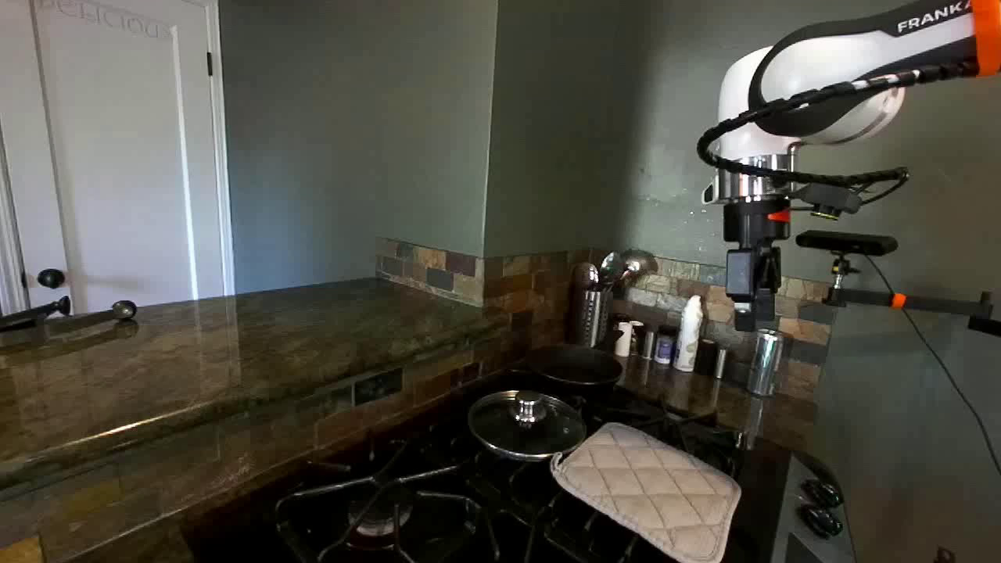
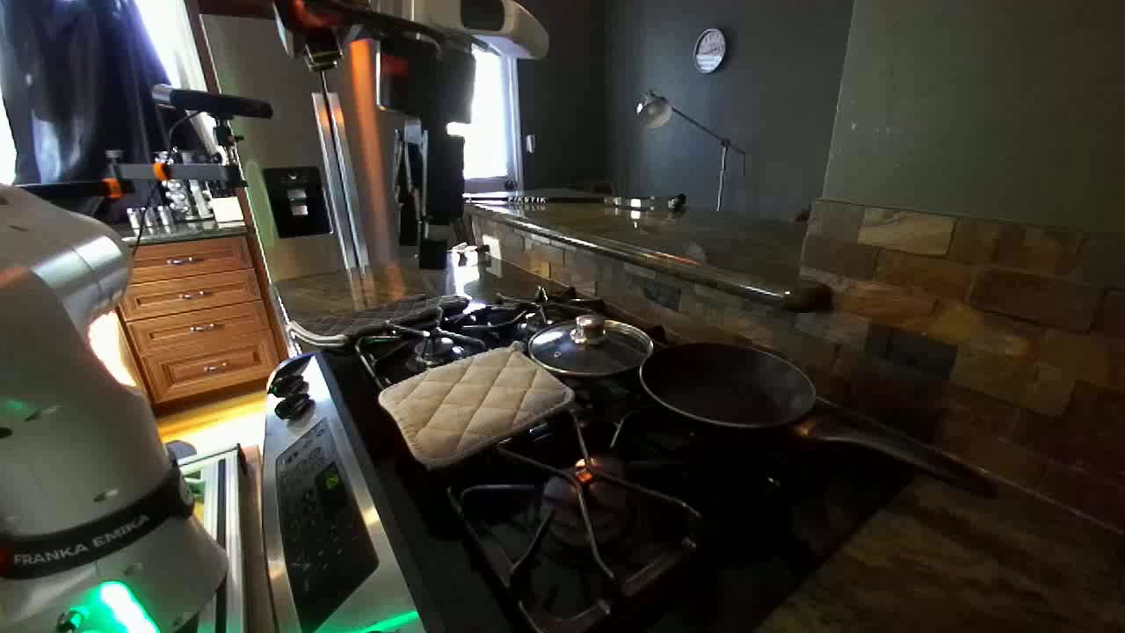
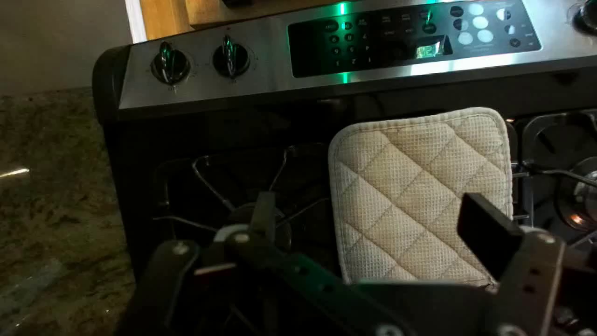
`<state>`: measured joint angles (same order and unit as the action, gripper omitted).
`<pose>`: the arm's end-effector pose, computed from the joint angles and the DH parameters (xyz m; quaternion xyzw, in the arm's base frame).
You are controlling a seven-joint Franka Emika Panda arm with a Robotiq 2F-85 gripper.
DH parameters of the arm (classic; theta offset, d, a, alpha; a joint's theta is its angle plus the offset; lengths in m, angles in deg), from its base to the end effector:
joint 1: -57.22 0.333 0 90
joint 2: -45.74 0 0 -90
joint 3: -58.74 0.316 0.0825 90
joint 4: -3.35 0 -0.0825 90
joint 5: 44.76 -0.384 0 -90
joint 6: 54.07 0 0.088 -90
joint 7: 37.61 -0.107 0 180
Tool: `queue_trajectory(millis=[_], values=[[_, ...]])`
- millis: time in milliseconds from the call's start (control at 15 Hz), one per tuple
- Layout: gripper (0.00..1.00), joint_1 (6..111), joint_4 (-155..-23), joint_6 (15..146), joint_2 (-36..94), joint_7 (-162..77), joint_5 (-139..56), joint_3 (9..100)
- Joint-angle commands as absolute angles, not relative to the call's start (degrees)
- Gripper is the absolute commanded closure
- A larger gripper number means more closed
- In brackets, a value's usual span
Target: Move the pan to the bottom right stove plate and use the potholder to put the lid on the pan
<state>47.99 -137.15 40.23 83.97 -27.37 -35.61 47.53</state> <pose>0.3081 -0.1398 0.5080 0.9958 -0.0519 -0.0755 0.0004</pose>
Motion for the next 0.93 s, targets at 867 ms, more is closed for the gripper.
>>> queue_trajectory(millis=[867], values=[[0.0, 42.26, -125.88, 62.85, 58.87, -51.17, -38.66, 45.91]])
